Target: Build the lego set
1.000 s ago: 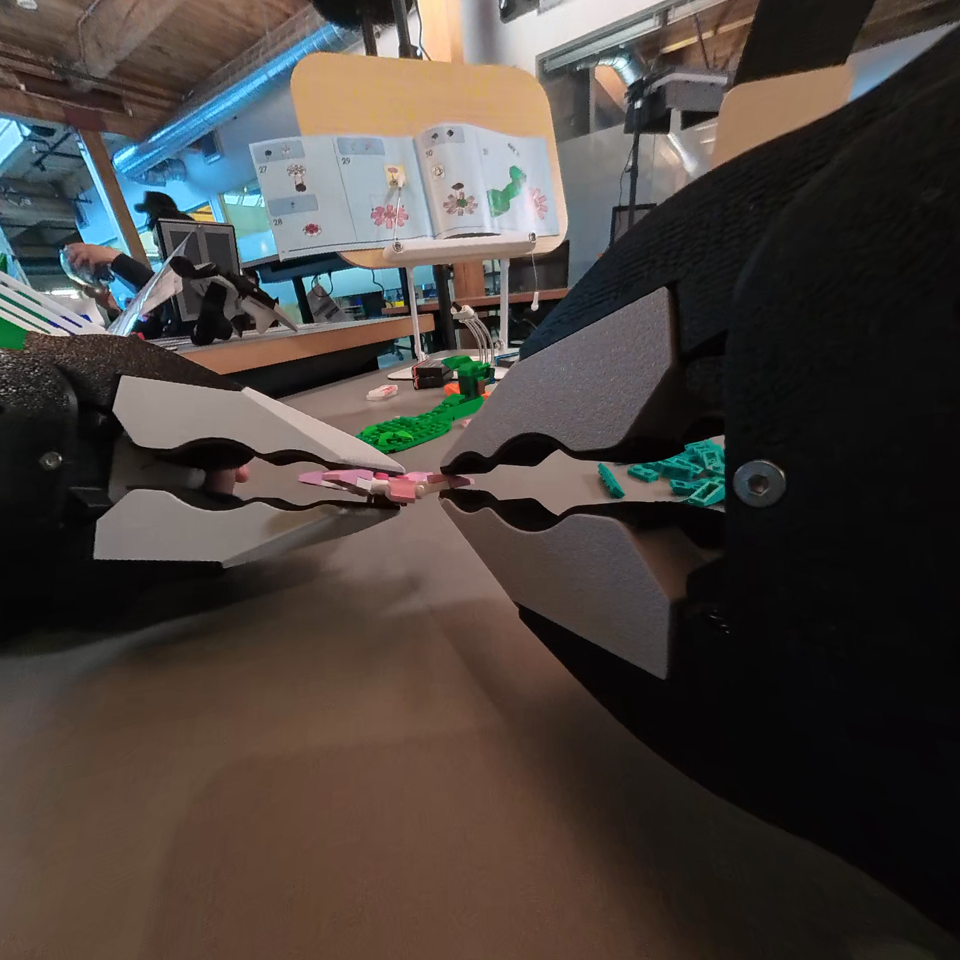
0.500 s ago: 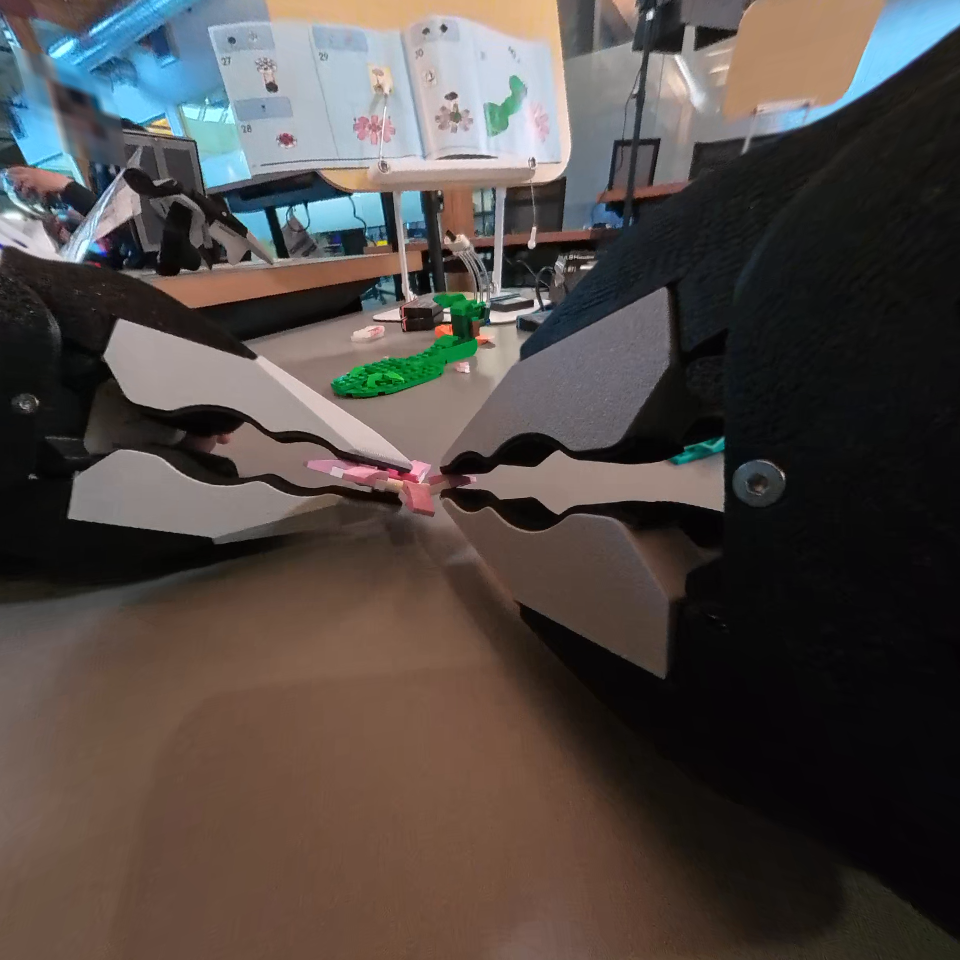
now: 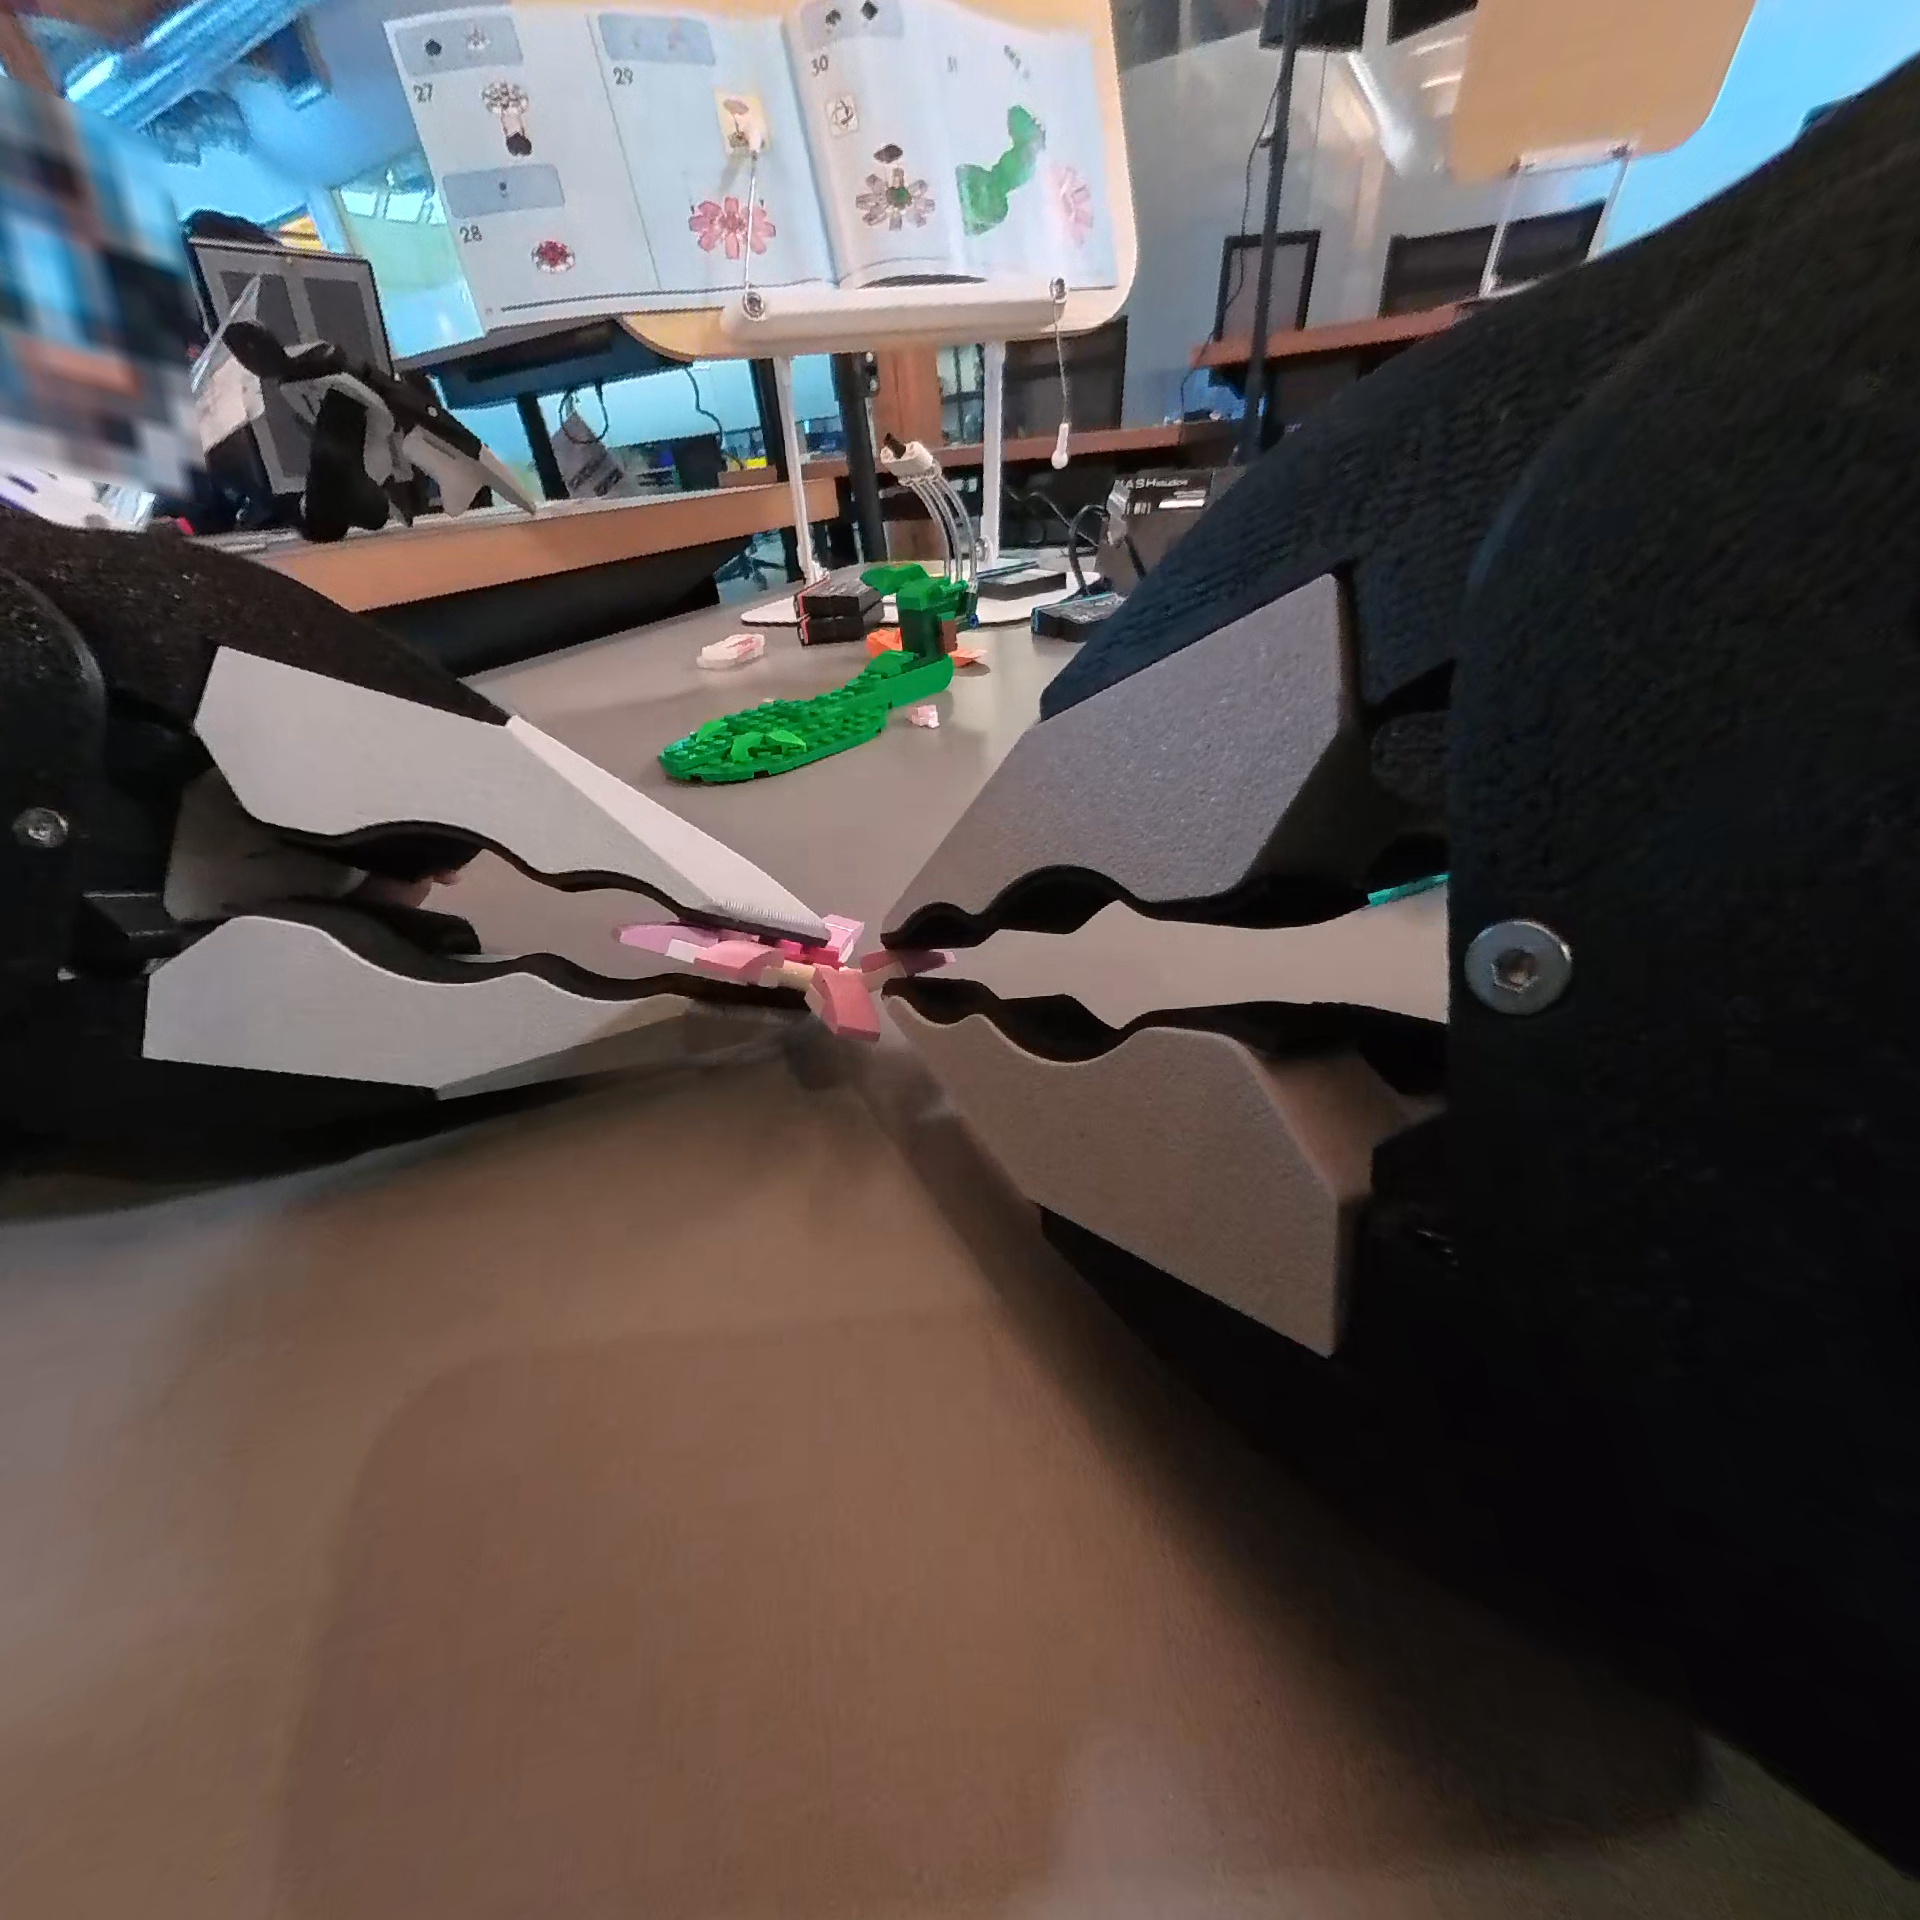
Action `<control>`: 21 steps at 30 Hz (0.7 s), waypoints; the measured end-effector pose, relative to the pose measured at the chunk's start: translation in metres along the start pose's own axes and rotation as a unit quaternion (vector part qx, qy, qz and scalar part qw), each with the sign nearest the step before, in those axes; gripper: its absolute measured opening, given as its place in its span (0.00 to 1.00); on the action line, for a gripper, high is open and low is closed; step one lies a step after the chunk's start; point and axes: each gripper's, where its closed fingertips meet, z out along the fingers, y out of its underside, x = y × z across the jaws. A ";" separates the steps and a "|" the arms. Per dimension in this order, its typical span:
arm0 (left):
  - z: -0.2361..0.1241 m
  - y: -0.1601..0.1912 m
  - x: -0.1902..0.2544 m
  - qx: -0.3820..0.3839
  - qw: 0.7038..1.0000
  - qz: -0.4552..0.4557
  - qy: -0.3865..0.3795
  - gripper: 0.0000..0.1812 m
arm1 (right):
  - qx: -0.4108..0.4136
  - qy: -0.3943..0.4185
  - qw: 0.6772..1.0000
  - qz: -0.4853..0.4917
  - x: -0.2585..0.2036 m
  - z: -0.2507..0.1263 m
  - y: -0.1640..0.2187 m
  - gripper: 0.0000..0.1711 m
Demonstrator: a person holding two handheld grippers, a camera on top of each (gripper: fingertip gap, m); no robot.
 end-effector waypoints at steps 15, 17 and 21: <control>-0.013 0.016 -0.045 -0.067 0.979 0.096 -0.165 0.05 | 0.034 0.073 0.996 0.031 0.029 -0.011 0.005 0.18; -0.015 0.016 -0.049 -0.052 0.983 0.061 -0.168 0.05 | 0.036 0.075 0.996 0.029 0.029 -0.011 0.004 0.18; -0.031 0.013 -0.068 0.027 0.979 -0.085 -0.183 0.05 | 0.047 0.083 0.995 0.030 0.032 -0.013 0.000 0.18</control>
